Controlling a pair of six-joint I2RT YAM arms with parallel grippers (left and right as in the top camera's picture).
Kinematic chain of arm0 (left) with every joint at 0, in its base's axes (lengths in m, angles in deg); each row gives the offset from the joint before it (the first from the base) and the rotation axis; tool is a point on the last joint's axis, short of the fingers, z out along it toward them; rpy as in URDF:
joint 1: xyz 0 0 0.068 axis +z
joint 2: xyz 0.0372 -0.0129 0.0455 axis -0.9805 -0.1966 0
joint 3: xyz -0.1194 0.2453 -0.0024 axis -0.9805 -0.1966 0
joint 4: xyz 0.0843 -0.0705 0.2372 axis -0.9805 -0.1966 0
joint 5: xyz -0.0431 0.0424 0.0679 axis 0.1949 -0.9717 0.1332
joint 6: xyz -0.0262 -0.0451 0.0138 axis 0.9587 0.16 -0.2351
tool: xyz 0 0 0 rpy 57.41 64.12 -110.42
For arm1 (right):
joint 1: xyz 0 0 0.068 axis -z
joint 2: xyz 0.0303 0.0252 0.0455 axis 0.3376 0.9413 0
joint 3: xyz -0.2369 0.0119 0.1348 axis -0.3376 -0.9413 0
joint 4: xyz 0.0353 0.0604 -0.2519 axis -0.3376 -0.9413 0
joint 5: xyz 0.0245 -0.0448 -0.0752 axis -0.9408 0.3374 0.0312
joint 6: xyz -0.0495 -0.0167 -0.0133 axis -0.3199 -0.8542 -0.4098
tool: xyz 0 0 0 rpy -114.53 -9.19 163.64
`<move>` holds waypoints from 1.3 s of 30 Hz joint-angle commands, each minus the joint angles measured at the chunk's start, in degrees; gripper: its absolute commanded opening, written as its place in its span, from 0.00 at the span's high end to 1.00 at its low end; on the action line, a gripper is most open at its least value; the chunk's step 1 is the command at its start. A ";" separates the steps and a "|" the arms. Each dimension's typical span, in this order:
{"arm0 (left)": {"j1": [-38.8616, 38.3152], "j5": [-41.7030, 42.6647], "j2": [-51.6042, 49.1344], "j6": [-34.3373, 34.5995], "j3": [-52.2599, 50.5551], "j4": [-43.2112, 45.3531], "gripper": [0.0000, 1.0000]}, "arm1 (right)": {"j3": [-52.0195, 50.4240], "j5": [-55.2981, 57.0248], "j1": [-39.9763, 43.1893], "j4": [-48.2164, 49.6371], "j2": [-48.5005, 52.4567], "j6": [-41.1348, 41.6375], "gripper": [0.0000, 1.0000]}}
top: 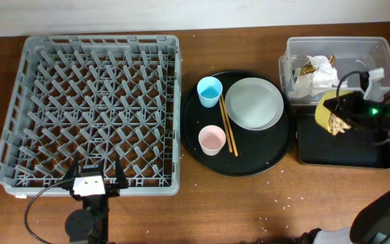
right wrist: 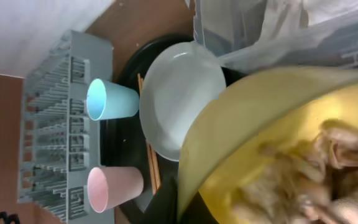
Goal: Sort waste into correct bins and load items into the dishwasher rack
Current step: 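Grasp the yellow bowl with the right gripper and tip scraps onto black tray, then set the emptied yellow bowl back on the round tray with the right gripper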
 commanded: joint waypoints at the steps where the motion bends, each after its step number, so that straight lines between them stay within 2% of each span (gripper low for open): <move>1: 0.35 0.09 0.28 -0.90 -0.24 -0.15 0.00 | -7.56 -13.51 4.59 8.15 -0.11 -1.73 0.96; 4: 0.35 0.09 0.28 -0.92 -0.24 -0.15 0.00 | -11.15 -15.96 6.49 14.14 1.86 -2.29 0.96; 6: 0.35 0.09 0.28 -0.90 -0.24 -0.15 0.00 | -11.23 -23.06 6.49 16.28 6.69 -6.49 0.96; 8: 0.35 0.09 0.28 -0.92 -0.24 -0.15 0.00 | -11.23 -32.22 6.51 19.80 13.38 -6.43 0.96; 11: 0.35 0.07 0.28 -0.92 -0.24 -0.15 0.00 | -11.23 -39.26 6.49 20.44 15.85 -6.36 0.96; 12: 0.35 0.07 0.28 -0.92 -0.24 -0.15 0.00 | -11.21 -39.95 6.51 19.98 15.85 -3.19 0.96; 15: 0.35 0.09 0.28 -0.90 -0.24 -0.17 0.00 | -11.21 -39.95 8.68 14.56 15.85 5.53 0.96; 17: 0.35 0.09 0.28 -0.92 -0.24 -0.17 0.00 | -11.21 -39.95 12.33 9.53 15.85 6.12 0.96; 21: 0.35 0.09 0.28 -0.90 -0.24 -0.17 0.00 | -11.21 -39.95 20.13 6.40 15.85 6.10 0.96; 25: 0.35 0.07 0.28 -0.92 -0.24 -0.15 0.00 | -11.21 -39.95 20.87 4.81 15.85 6.10 0.96; 28: 0.35 0.09 0.28 -0.90 -0.24 -0.15 0.00 | -11.21 -39.95 18.67 -1.14 15.06 -1.79 0.96; 30: 0.35 0.09 0.28 -0.90 -0.24 -0.15 0.00 | -11.08 -39.80 13.20 -7.74 10.23 -9.68 0.96; 31: 0.35 0.09 0.28 -0.90 -0.24 -0.15 0.00 | -11.06 -39.10 10.21 -8.66 7.04 -10.49 0.96; 34: 0.35 0.07 0.28 -0.90 -0.24 -0.17 0.00 | -8.02 -24.63 -2.89 -9.79 -6.38 -8.11 0.96; 35: 0.35 0.09 0.28 -0.90 -0.24 -0.15 0.00 | -6.60 -13.79 -8.17 -9.64 -10.05 -3.82 0.96; 37: 0.35 0.09 0.28 -0.90 -0.24 -0.15 0.00 | -5.75 15.65 -22.97 -8.81 -14.51 7.98 0.96; 39: 0.35 0.07 0.28 -0.90 -0.24 -0.15 0.00 | -5.84 34.23 -34.01 -8.50 -12.94 16.52 0.96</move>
